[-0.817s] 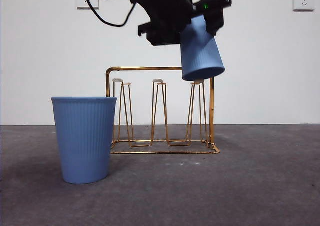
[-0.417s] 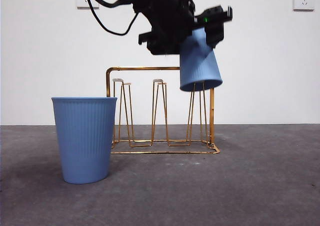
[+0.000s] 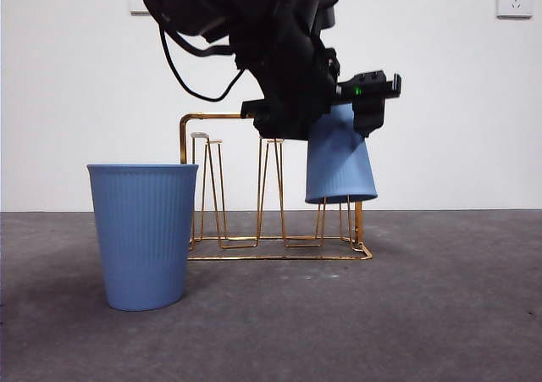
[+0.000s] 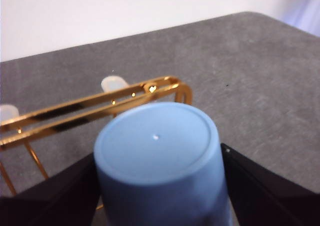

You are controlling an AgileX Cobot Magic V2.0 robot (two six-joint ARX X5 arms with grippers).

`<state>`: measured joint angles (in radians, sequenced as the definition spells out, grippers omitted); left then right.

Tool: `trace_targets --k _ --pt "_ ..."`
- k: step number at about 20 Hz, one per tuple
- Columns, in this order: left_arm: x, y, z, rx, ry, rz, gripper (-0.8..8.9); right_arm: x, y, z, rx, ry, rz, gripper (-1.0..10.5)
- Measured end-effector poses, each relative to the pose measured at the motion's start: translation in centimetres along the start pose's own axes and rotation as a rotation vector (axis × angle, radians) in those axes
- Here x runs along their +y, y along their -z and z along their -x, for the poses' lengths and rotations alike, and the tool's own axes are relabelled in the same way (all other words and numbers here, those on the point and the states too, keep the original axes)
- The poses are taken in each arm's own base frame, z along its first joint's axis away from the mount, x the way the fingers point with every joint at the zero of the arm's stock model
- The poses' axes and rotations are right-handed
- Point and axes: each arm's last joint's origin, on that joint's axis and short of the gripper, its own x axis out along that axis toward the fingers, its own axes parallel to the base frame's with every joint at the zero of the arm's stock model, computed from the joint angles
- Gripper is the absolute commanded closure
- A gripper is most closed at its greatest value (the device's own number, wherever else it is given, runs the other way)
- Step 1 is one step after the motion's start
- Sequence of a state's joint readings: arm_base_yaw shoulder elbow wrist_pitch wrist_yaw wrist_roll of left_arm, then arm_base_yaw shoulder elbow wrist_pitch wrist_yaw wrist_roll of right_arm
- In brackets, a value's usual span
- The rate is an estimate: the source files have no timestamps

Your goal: Pick up cup 1,put cup 1 in the cup rack,pick up cup 2,put cup 2 in the cup rack

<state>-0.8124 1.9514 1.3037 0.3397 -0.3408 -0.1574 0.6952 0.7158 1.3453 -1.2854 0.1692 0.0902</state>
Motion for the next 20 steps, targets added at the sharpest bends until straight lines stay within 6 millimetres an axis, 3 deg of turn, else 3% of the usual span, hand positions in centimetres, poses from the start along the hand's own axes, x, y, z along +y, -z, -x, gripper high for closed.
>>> trace_targets --k 11,14,17,20 --pt "0.1 1.3 -0.3 0.115 -0.024 0.015 7.99 0.0 -0.1 0.0 -0.013 -0.001 0.006 7.6" --pt "0.1 1.3 -0.3 0.121 -0.019 0.023 6.32 0.0 -0.3 0.0 -0.029 -0.002 0.003 7.6" --pt "0.1 1.2 -0.3 0.133 0.013 0.03 3.91 0.0 -0.3 0.0 -0.029 -0.002 0.003 7.6" --pt "0.1 1.2 -0.3 0.153 0.031 0.034 3.7 0.0 -0.3 0.0 -0.029 -0.002 0.007 7.6"
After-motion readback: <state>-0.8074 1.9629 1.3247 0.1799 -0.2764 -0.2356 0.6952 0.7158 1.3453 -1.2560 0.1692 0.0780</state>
